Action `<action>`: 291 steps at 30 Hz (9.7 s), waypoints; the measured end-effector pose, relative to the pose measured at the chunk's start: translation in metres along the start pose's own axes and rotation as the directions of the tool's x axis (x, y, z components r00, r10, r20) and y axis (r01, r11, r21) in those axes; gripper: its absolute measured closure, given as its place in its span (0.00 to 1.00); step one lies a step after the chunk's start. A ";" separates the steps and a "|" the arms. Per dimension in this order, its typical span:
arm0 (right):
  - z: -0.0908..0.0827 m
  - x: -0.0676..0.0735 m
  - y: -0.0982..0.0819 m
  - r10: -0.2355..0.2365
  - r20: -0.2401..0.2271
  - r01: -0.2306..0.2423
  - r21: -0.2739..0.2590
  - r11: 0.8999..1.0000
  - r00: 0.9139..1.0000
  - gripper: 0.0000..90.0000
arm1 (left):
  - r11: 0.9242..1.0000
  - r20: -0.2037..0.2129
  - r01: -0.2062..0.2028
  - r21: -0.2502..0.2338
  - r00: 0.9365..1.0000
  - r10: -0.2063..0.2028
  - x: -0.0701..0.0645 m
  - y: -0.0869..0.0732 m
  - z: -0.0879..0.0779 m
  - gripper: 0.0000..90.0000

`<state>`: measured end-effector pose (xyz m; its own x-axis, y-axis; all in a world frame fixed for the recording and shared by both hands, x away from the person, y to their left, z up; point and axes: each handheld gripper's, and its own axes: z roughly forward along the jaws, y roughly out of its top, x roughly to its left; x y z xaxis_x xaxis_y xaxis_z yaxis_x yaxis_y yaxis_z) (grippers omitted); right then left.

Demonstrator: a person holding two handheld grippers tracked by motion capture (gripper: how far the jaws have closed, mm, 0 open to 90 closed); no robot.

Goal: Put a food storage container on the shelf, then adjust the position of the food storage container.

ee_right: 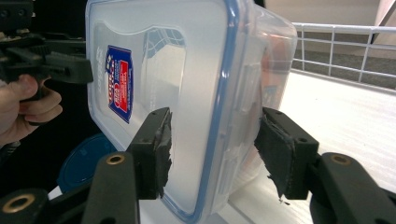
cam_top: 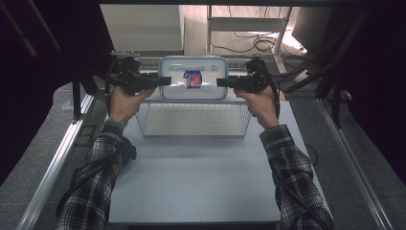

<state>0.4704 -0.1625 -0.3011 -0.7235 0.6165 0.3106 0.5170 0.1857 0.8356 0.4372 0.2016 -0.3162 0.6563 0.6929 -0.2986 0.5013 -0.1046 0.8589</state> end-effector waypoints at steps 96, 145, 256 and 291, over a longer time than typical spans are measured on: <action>0.008 0.013 0.013 -0.077 0.142 0.069 0.060 0.996 0.987 0.48 | 1.000 -0.163 0.015 -0.002 0.986 -0.015 -0.014 0.000 -0.002 0.58; -0.029 0.060 -0.111 -0.286 0.117 0.281 0.055 0.958 0.951 0.02 | 0.990 -0.084 -0.137 0.041 0.987 0.140 -0.078 -0.150 -0.023 0.06; -0.022 0.041 -0.260 -0.351 0.170 0.317 0.197 0.928 0.921 0.03 | 0.964 -0.508 0.266 0.009 0.831 -0.225 0.056 -0.269 -0.109 1.00; -0.023 0.036 -0.260 -0.328 0.169 0.294 0.200 0.935 0.929 0.04 | 0.975 -0.207 0.126 0.181 0.974 -0.088 -0.049 -0.254 -0.017 1.00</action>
<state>0.2993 -0.2061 -0.4970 -0.7648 0.6412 -0.0624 0.3620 0.5078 0.7817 0.2682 0.2064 -0.5128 0.4789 0.8319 -0.2803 0.6738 -0.1436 0.7249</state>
